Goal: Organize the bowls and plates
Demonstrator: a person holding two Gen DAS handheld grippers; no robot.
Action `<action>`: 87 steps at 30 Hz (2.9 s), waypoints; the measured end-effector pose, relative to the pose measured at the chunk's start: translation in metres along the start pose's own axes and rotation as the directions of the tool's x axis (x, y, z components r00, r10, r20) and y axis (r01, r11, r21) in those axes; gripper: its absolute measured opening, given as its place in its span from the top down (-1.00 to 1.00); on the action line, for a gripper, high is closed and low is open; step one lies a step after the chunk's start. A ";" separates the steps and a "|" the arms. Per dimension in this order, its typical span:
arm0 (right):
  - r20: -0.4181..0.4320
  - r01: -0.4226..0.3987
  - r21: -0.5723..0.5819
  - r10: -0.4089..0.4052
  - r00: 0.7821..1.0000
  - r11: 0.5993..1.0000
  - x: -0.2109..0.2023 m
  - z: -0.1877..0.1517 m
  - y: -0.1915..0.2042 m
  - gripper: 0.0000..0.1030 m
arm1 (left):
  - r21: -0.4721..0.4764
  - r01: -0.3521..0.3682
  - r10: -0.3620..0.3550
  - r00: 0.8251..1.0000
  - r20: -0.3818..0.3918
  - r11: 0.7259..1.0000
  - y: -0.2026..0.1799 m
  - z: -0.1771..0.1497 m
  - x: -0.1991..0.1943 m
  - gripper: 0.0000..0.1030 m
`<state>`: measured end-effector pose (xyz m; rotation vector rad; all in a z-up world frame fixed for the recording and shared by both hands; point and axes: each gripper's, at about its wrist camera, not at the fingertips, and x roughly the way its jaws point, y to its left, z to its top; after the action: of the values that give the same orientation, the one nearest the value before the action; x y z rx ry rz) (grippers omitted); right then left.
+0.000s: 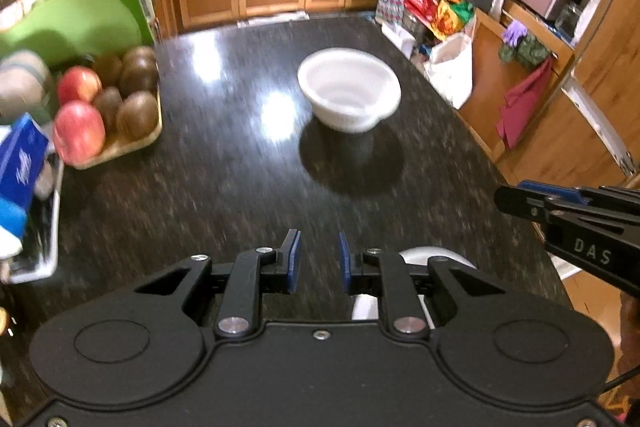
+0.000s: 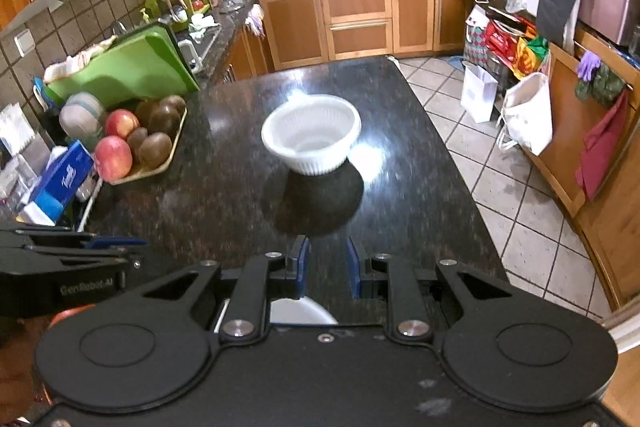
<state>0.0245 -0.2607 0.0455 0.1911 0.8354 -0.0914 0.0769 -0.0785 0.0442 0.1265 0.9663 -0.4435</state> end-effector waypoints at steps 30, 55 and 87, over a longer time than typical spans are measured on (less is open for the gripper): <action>-0.099 -0.028 0.057 0.034 0.995 0.998 0.157 0.119 -0.044 0.44 | -0.058 -0.064 0.062 0.997 -0.043 0.996 0.018 0.114 0.122 0.48; -0.165 -0.019 0.038 0.025 0.986 0.999 0.222 0.118 -0.043 0.44 | -0.024 -0.017 0.015 0.996 -0.088 1.000 0.016 0.125 0.163 0.48; -0.165 -0.042 0.005 0.043 0.985 0.999 0.231 0.117 -0.038 0.47 | 0.002 -0.013 0.013 0.997 -0.077 1.000 0.016 0.126 0.173 0.41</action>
<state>0.2579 -0.3235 -0.0552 0.2201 0.9959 -0.0364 0.2645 -0.1555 -0.0266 0.1518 1.0399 -0.4302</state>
